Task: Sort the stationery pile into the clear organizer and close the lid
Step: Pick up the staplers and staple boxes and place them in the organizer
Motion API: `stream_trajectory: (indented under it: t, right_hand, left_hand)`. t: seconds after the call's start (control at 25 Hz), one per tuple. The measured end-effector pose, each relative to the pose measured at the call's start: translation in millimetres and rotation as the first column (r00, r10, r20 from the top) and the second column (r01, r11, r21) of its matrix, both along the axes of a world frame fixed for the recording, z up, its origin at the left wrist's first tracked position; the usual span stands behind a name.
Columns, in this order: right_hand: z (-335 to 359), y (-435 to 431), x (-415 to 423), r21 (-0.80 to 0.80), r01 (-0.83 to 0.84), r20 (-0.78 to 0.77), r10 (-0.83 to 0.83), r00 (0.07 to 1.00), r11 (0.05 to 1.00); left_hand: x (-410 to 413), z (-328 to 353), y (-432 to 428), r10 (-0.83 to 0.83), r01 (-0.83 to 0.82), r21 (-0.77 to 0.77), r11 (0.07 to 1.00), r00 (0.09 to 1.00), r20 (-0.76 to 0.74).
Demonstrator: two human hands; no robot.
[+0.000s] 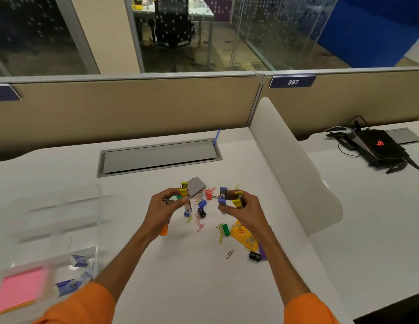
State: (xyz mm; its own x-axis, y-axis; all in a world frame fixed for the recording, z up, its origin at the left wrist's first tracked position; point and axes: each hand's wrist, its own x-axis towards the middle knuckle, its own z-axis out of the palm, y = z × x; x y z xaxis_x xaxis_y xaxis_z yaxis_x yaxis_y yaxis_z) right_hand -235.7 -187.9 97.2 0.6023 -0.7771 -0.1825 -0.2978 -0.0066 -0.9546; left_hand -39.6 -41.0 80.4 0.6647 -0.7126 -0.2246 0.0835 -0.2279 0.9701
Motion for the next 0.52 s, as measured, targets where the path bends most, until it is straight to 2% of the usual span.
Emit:
stream_trajectory:
  t: [0.28, 0.44, 0.52]
  right_hand:
    - [17, 40, 39, -0.068, -0.087, -0.022, 0.086, 0.996, 0.994]
    - [22, 76, 72, -0.104, -0.194, -0.009, 0.194, 0.981, 0.976]
    - [24, 99, 93, -0.151, -0.28, -0.051, 0.275, 0.96, 0.948]
  left_hand:
    - [36, 14, 63, -0.016, 0.013, 0.016, 1.0, 0.981, 0.192]
    - [59, 19, 113, -0.016, 0.008, 0.03, 1.0, 0.963, 0.268]
    - [74, 20, 142, -0.029, 0.006, 0.07, 0.998, 0.941, 0.338]
